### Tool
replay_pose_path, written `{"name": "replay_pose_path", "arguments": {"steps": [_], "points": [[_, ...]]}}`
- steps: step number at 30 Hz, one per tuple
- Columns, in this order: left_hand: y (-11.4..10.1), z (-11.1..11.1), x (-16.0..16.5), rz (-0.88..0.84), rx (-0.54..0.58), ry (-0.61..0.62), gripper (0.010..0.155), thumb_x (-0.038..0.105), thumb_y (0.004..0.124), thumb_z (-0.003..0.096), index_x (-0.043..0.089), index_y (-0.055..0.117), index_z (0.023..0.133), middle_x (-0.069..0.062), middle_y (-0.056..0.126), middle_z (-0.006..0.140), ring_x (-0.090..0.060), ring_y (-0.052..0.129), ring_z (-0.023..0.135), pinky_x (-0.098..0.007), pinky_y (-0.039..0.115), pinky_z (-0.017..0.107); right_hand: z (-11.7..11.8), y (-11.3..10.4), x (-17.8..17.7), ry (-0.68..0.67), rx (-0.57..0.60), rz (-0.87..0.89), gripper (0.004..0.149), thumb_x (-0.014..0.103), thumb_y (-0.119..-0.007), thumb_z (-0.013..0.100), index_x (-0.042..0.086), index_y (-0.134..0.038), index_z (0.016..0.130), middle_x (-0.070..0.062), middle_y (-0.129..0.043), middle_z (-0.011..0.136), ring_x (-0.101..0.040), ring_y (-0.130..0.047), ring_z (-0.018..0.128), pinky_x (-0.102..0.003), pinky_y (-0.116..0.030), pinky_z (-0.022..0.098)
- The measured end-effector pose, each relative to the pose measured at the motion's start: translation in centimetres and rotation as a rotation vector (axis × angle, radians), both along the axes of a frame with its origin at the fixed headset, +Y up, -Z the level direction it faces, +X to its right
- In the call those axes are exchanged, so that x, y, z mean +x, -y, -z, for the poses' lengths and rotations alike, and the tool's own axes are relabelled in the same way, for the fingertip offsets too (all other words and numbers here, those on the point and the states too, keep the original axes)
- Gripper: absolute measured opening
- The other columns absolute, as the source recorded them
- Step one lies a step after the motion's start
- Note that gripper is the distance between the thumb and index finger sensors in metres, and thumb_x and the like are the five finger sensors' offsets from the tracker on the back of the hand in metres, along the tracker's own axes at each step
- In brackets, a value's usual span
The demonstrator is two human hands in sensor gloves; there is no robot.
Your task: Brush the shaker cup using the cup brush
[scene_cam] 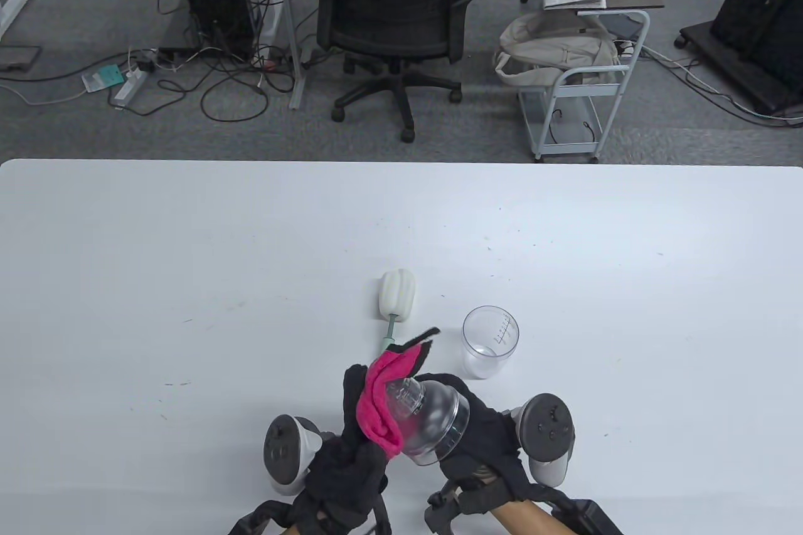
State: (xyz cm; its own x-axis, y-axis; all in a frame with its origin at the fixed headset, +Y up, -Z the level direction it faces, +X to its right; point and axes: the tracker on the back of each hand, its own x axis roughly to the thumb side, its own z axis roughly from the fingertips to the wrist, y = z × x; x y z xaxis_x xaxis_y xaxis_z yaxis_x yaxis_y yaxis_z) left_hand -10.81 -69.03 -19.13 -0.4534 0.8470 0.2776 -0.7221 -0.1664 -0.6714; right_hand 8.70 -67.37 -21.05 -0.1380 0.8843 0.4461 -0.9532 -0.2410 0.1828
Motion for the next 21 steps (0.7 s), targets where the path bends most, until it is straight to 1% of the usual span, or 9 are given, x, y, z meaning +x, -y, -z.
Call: {"name": "replay_pose_path", "arguments": {"steps": [2, 5, 7, 8, 9, 10, 14, 15, 21], "points": [[0.5, 0.5, -0.4, -0.037, -0.077, 0.05, 0.08, 0.07, 0.052, 0.0556, 0.032, 0.014, 0.114, -0.011, 0.032, 0.125, -0.042, 0.018, 0.117, -0.069, 0.025, 0.077, -0.2, -0.7, 0.1, 0.062, 0.128, -0.118, 0.038, 0.037, -0.067, 0.058, 0.013, -0.065, 0.087, -0.007, -0.084, 0.064, -0.018, -0.102, 0.04, -0.028, -0.093, 0.028], [0.2, 0.8, -1.1, 0.044, -0.073, 0.045, 0.072, 0.071, 0.055, 0.0579, 0.027, 0.044, 0.114, -0.011, 0.037, 0.125, -0.057, 0.021, 0.111, -0.076, 0.035, 0.072, -0.4, -1.6, 0.3, 0.115, 0.28, -0.279, 0.04, 0.033, -0.074, 0.05, 0.011, -0.073, 0.083, -0.013, -0.088, 0.064, -0.028, -0.103, 0.04, -0.036, -0.093, 0.028], [-0.6, 0.5, -1.5, 0.239, -0.017, -0.122, 0.058, 0.061, 0.065, 0.0615, 0.025, 0.062, 0.107, -0.012, 0.046, 0.122, -0.063, 0.036, 0.107, -0.077, 0.047, 0.068, -0.5, -1.9, 0.5, 0.194, 0.395, -0.469, 0.039, 0.035, -0.076, 0.048, 0.014, -0.077, 0.081, -0.011, -0.093, 0.065, -0.027, -0.107, 0.04, -0.033, -0.096, 0.026], [-0.8, 0.4, -1.4, 0.297, 0.035, -0.183, 0.053, 0.057, 0.067, 0.061, 0.028, 0.064, 0.105, -0.01, 0.05, 0.121, -0.061, 0.043, 0.107, -0.076, 0.052, 0.067, -0.4, -2.0, 0.6, 0.209, 0.383, -0.483, 0.039, 0.035, -0.076, 0.047, 0.016, -0.079, 0.081, -0.01, -0.094, 0.065, -0.025, -0.108, 0.039, -0.031, -0.097, 0.025], [-1.2, 0.3, -1.1, 0.349, 0.152, -0.225, 0.052, 0.055, 0.069, 0.0614, 0.028, 0.063, 0.106, -0.01, 0.049, 0.122, -0.059, 0.045, 0.108, -0.075, 0.053, 0.067, -0.3, -1.9, 0.9, 0.202, 0.332, -0.427, 0.04, 0.034, -0.077, 0.046, 0.016, -0.079, 0.081, -0.012, -0.094, 0.063, -0.025, -0.108, 0.037, -0.031, -0.097, 0.024], [-1.4, 0.0, -0.9, 0.379, 0.196, -0.24, 0.049, 0.051, 0.07, 0.0618, 0.03, 0.063, 0.106, -0.007, 0.048, 0.123, -0.056, 0.043, 0.111, -0.076, 0.049, 0.069, -0.2, -1.9, 0.9, 0.197, 0.3, -0.394, 0.04, 0.032, -0.079, 0.044, 0.014, -0.081, 0.08, -0.015, -0.094, 0.061, -0.029, -0.107, 0.035, -0.034, -0.096, 0.022], [-2.6, -1.1, -0.7, 0.56, 0.508, -0.401, 0.048, 0.043, 0.067, 0.0618, 0.037, 0.055, 0.108, 0.007, 0.03, 0.128, -0.042, 0.013, 0.119, -0.076, 0.02, 0.074, 0.1, -1.6, 1.5, 0.265, 0.22, -0.409, 0.039, 0.033, -0.079, 0.046, 0.012, -0.081, 0.079, -0.014, -0.094, 0.057, -0.024, -0.107, 0.03, -0.031, -0.096, 0.019], [-2.8, -1.4, -0.7, 0.588, 0.589, -0.438, 0.049, 0.043, 0.065, 0.0619, 0.039, 0.052, 0.109, 0.01, 0.024, 0.128, -0.04, 0.007, 0.118, -0.074, 0.016, 0.074, 0.2, -1.2, 1.5, 0.248, 0.146, -0.353, 0.039, 0.033, -0.079, 0.046, 0.012, -0.08, 0.079, -0.014, -0.094, 0.056, -0.024, -0.107, 0.03, -0.03, -0.096, 0.019], [-3.6, -3.1, 0.0, 0.615, 0.798, -0.528, 0.051, 0.043, 0.062, 0.0623, 0.045, 0.044, 0.11, 0.018, -0.004, 0.12, -0.032, -0.018, 0.109, -0.069, 0.003, 0.073, 0.7, 1.1, 0.9, 0.003, -0.32, 0.036, 0.038, 0.037, -0.073, 0.055, 0.013, -0.072, 0.084, -0.009, -0.091, 0.062, -0.017, -0.107, 0.037, -0.026, -0.097, 0.026]]}}
